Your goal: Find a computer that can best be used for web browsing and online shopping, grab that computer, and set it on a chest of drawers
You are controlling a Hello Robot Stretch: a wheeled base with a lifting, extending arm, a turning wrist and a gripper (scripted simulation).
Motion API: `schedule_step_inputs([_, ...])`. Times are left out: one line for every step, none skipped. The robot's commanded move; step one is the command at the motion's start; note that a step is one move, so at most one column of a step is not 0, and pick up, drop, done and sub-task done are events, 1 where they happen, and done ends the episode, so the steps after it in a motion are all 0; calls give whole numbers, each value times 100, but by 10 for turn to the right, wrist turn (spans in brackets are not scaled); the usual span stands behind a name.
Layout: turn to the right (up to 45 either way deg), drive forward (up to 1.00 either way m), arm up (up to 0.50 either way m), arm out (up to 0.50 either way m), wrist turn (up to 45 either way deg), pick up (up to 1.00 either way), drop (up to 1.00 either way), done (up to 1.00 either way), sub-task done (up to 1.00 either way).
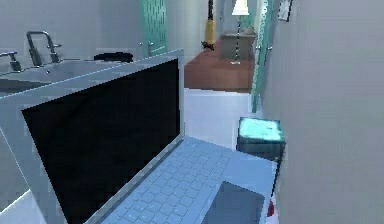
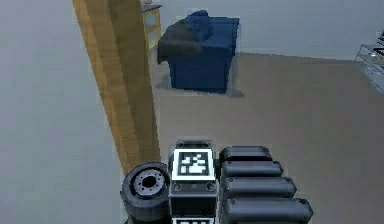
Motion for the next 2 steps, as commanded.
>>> schedule_step_inputs([0, 100, 0, 0, 0, 0, 0, 0, 0])
schedule_step_inputs([30, 0, 0, 0, 0, 0, 0, 0, 0])
